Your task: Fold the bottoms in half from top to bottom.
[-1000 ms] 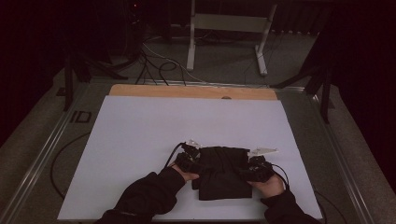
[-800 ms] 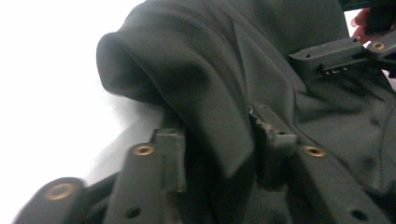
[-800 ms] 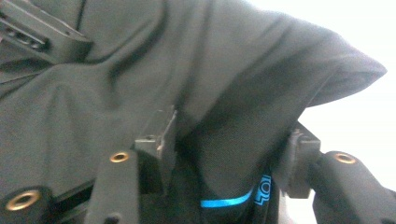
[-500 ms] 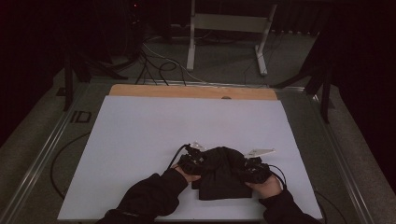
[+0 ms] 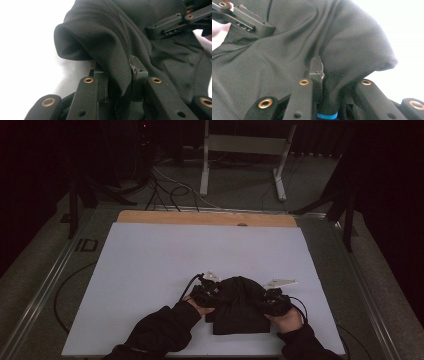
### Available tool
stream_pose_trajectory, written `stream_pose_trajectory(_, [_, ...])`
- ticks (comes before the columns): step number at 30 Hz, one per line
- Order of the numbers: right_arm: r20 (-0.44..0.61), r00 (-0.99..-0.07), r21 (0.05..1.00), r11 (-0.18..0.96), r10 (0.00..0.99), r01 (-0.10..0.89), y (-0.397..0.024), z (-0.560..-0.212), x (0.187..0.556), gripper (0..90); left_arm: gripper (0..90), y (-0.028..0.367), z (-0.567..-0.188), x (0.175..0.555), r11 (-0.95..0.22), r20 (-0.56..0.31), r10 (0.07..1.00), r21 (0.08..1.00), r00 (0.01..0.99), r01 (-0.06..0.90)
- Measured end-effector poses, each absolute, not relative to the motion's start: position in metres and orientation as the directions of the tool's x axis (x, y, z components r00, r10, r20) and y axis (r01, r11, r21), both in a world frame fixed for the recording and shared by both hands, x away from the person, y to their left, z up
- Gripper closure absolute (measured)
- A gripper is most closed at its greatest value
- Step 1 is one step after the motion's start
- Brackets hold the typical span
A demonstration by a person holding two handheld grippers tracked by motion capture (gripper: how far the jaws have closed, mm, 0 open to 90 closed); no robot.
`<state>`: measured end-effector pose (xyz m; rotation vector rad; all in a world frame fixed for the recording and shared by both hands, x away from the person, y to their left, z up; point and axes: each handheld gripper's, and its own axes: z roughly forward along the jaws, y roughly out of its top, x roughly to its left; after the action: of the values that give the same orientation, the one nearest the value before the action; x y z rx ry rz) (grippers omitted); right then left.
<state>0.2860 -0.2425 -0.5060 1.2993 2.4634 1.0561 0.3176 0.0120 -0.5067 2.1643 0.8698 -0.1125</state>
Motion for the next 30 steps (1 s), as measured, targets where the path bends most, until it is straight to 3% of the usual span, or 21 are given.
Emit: stream_pose_trajectory(30, [0.156,-0.591,0.755,0.290,0.791,0.588,-0.261,-0.472,0.279,76.8,73.9,0.002,-0.454,0.315,-0.443,-0.303,0.480,0.727,0.823,0.525])
